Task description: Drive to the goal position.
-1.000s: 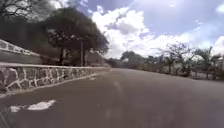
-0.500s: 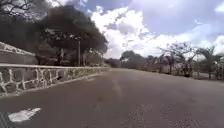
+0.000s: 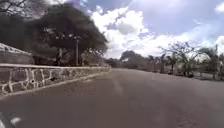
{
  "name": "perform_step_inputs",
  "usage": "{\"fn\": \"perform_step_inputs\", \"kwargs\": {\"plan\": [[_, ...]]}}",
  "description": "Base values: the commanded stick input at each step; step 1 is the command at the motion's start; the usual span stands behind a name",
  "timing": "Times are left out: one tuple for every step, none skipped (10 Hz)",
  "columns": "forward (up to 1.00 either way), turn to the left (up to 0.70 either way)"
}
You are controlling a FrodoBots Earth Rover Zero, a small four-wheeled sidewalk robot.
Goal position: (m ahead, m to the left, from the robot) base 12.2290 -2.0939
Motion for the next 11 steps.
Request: {"fn": "perform_step_inputs", "kwargs": {"plan": [[0.7,0.27],[0.7,0.11],[0.7,0.0],[0.7,0.0],[0.7,0.0],[0.7,0.0],[0.7,0.0],[0.7,0.0],[0.7,0.0],[0.7,0.0],[0.7,0.0]]}}
